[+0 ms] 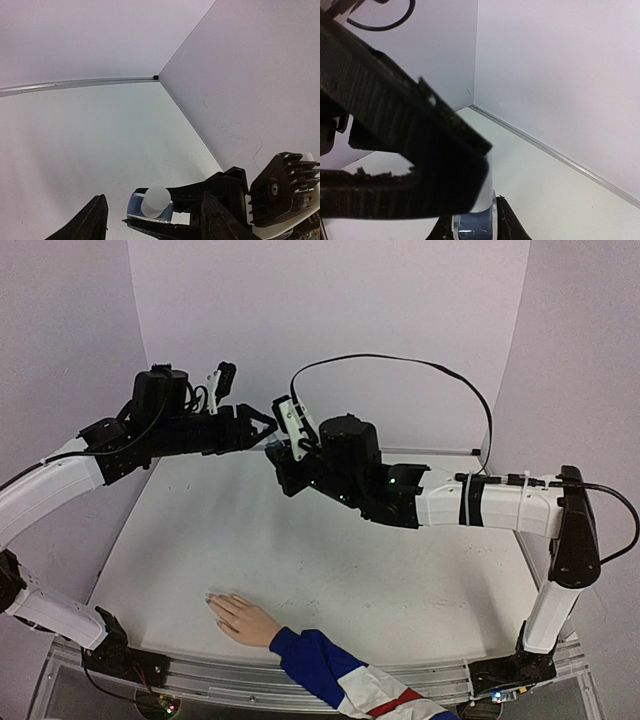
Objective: Paint the nails
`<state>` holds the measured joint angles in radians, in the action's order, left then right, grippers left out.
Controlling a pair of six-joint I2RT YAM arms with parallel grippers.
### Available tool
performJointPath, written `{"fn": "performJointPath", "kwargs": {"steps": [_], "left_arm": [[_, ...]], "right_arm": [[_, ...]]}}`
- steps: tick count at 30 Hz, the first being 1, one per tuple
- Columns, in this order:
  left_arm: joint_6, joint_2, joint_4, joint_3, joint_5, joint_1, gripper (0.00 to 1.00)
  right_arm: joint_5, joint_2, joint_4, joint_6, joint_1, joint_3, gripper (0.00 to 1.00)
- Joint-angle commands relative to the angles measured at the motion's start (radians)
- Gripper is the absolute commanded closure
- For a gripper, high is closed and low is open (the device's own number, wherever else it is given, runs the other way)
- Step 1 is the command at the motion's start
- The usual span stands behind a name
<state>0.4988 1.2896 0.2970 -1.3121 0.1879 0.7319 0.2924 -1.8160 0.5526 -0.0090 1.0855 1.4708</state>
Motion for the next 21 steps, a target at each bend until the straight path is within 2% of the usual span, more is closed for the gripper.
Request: {"fn": "performJointPath", "kwargs": {"steps": [1,21], "left_arm": [[0.004,-0.038,-0.024,-0.001,-0.024,0.001,0.39],[0.0,0.028,-0.048,-0.032,0.064,0.001,0.78]], "right_arm": [[0.033,0.04,0.094,-0.016,0.007,0.023,1.0],[-0.058,0.033,0.103,-0.022,0.006,0.029,1.0]]}}
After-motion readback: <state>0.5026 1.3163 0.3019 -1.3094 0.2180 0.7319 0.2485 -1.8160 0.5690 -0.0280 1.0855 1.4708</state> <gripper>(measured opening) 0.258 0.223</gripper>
